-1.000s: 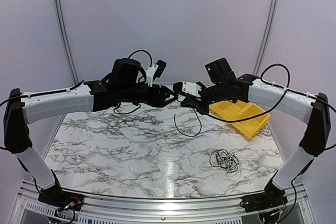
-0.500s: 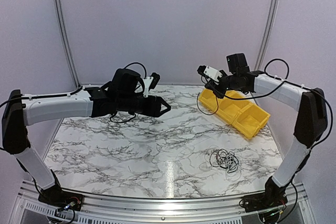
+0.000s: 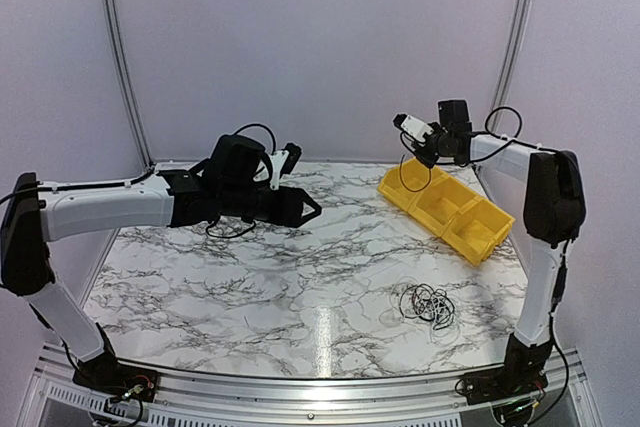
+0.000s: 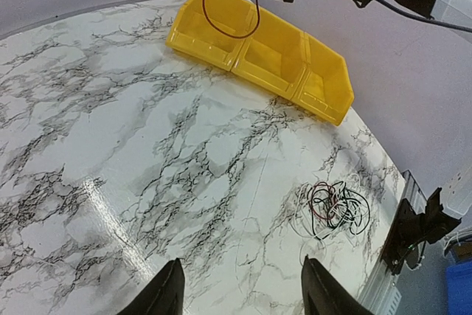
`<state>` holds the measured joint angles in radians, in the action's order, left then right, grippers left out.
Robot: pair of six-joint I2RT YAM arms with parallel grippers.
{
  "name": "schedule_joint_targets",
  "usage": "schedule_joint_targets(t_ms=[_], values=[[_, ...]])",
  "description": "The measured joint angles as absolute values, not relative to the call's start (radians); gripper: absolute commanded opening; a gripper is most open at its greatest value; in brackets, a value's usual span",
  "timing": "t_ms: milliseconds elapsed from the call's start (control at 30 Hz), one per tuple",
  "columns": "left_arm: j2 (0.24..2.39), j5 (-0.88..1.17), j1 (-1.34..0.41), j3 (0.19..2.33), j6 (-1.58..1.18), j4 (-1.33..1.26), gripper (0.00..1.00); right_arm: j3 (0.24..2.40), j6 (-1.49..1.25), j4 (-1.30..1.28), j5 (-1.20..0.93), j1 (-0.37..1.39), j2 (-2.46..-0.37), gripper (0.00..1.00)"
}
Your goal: Untangle the cables
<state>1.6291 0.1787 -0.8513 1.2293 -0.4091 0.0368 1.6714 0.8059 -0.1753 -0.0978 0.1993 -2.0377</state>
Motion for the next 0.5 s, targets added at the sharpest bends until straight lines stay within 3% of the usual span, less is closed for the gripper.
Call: schedule_joint_targets(t_ms=[500], values=[[1.604,0.161,-0.875,1.205,-0.42,0.037,0.56,1.792,0.981,-0.113,-0.011,0.189,-2.207,0.0]])
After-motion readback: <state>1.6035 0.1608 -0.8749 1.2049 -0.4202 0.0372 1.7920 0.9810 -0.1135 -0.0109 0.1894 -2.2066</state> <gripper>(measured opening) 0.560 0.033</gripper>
